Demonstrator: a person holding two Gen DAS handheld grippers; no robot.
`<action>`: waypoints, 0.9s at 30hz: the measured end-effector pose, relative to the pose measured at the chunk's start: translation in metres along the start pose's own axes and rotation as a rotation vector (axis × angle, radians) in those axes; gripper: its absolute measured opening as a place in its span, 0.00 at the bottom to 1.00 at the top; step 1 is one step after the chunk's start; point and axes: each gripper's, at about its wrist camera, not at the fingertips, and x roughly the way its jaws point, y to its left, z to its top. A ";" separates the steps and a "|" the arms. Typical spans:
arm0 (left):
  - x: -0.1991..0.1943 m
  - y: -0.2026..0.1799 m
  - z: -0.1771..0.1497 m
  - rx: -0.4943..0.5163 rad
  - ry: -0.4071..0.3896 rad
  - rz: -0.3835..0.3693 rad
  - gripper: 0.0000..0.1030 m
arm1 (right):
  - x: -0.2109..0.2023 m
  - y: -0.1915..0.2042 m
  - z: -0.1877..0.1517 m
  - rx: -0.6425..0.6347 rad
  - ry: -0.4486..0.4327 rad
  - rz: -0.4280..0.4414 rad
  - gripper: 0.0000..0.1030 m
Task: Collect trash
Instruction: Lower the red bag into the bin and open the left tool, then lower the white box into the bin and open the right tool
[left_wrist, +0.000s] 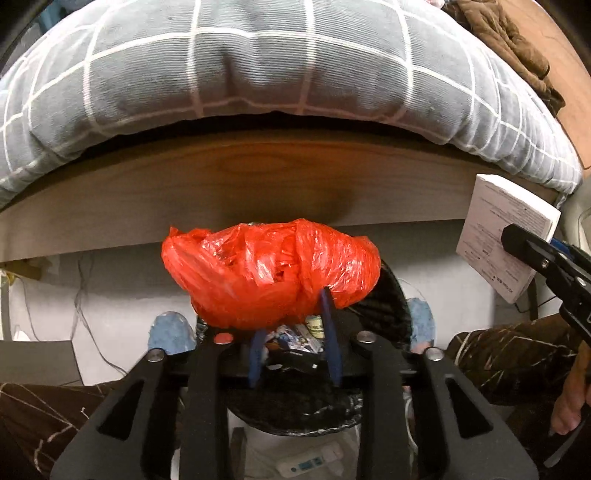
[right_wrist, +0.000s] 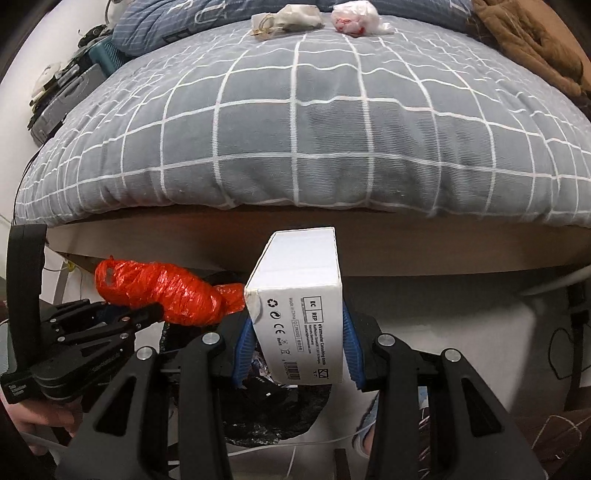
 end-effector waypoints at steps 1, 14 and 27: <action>0.000 0.000 -0.001 0.002 -0.003 0.010 0.37 | 0.001 0.002 0.000 -0.003 0.001 0.002 0.38; -0.038 0.040 -0.013 -0.062 -0.117 0.086 0.93 | 0.018 0.045 -0.003 -0.067 0.054 0.055 0.38; -0.059 0.076 -0.018 -0.133 -0.163 0.094 0.94 | 0.022 0.082 -0.006 -0.137 0.054 0.063 0.38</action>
